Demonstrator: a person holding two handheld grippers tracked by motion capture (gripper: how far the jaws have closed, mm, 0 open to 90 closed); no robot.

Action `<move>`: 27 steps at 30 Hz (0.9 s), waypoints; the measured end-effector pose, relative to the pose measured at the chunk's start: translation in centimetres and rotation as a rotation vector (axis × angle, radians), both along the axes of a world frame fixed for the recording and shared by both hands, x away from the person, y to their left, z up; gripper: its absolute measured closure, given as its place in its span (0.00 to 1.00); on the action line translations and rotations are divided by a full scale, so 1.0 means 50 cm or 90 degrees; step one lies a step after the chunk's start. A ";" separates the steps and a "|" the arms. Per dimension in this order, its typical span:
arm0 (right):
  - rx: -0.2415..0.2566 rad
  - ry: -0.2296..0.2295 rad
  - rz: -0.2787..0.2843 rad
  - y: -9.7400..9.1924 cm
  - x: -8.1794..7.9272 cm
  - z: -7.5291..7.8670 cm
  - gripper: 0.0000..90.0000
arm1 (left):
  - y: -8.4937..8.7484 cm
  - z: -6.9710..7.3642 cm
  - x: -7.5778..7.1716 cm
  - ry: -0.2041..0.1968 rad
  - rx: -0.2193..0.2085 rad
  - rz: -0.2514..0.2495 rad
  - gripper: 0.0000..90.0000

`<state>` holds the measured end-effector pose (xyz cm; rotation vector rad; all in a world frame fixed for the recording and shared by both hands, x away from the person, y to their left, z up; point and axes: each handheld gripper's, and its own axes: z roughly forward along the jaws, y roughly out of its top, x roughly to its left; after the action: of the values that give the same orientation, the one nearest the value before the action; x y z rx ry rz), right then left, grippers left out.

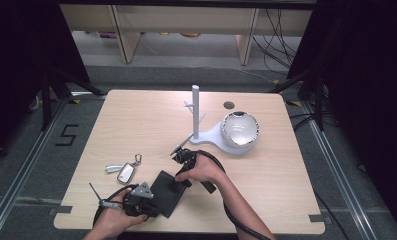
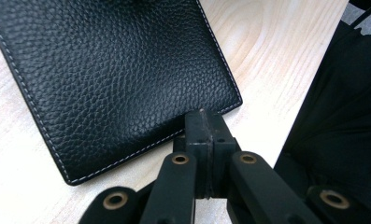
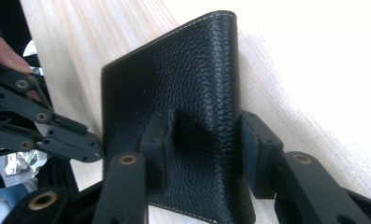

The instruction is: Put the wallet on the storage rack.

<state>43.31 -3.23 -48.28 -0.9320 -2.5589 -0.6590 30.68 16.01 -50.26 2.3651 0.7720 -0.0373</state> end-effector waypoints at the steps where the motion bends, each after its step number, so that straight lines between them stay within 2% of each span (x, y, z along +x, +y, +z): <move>1: 0.008 -0.004 0.007 -0.002 -0.001 0.008 0.70 | 0.000 0.000 0.000 0.000 0.001 -0.001 0.99; 6: 0.003 -0.011 0.018 -0.001 -0.003 0.022 0.74 | -0.001 0.000 0.000 0.006 0.001 0.004 0.99; 9: -0.001 -0.014 0.023 0.001 -0.004 0.033 0.76 | 0.000 0.001 0.001 0.002 0.003 -0.004 0.99; 12: 0.011 -0.017 0.037 0.001 -0.003 0.043 0.79 | -0.001 0.000 0.000 0.007 0.002 0.003 0.99; 17: 0.009 -0.019 0.044 0.003 -0.009 0.059 0.85 | 0.000 0.001 0.000 0.003 0.002 -0.003 0.99; 18: -0.002 -0.034 0.063 0.001 -0.006 0.061 0.86 | 0.000 0.001 0.000 0.004 0.001 -0.002 0.99; 21: 0.003 -0.036 0.070 0.003 -0.009 0.069 0.87 | 0.000 0.000 -0.002 0.007 -0.008 0.001 0.99; 23: -0.010 -0.038 0.063 0.009 -0.022 0.085 0.88 | 0.002 0.000 0.000 0.005 -0.005 -0.004 0.99; 26: -0.019 -0.052 0.070 0.012 -0.031 0.097 0.88 | 0.002 -0.001 -0.002 0.001 -0.010 -0.001 0.99; 27: -0.019 -0.068 0.078 0.014 -0.036 0.101 0.88 | 0.000 -0.002 -0.003 0.003 -0.012 0.004 0.99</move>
<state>41.53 -2.52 -43.21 -0.7615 -2.7013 -0.6533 30.54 16.01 -50.35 2.3447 0.7779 -0.0471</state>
